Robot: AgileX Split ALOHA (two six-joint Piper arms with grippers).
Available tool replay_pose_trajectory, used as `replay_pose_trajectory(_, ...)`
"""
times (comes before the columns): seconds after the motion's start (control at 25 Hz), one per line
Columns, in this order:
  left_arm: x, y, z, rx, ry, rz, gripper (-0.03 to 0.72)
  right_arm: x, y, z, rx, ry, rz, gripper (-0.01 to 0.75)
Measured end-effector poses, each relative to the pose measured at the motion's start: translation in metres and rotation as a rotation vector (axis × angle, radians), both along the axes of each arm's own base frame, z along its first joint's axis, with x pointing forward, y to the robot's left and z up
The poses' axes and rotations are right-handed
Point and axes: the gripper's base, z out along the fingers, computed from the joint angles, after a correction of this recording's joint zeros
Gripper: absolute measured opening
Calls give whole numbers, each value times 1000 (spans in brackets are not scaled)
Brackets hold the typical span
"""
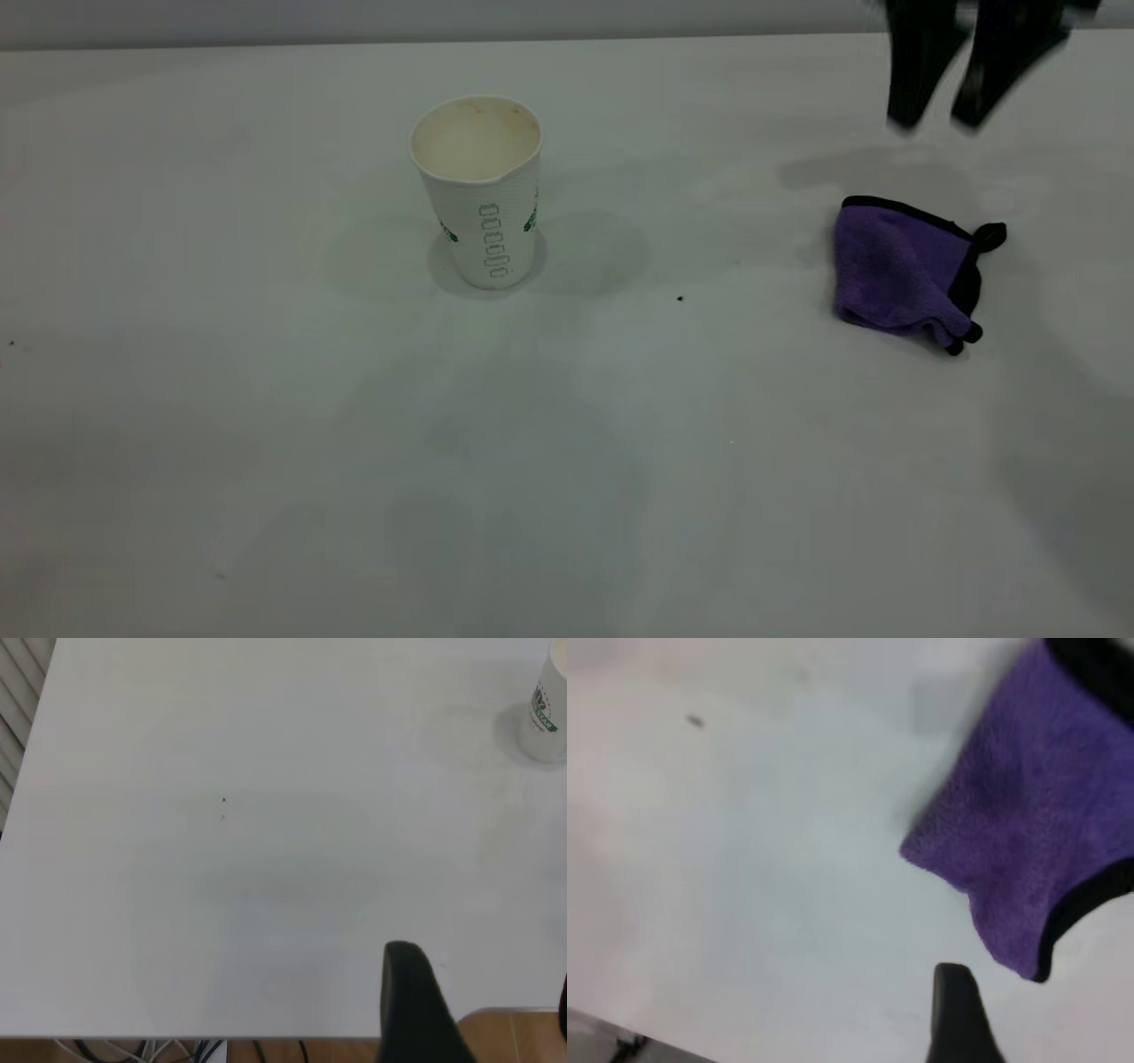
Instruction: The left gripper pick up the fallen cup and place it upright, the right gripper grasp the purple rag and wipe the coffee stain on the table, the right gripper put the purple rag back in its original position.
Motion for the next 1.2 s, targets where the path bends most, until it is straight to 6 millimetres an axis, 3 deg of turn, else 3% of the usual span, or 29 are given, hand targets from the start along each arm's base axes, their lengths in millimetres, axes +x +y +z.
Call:
replay_pose_trajectory(0.16,0,0,0,0,0,0,438,-15,-1,51,27,-82,-6,493)
replay_pose_trajectory(0.32,0,0,0,0,0,0,438,-55,-6,73,24,-58,1,491)
replay_pose_trajectory(0.68,0,0,0,0,0,0,438,-181,-25,77,3,55,-3,488)
replay_pose_trajectory(1.2,0,0,0,0,0,0,438,-318,-50,111,-22,-228,-100,488)
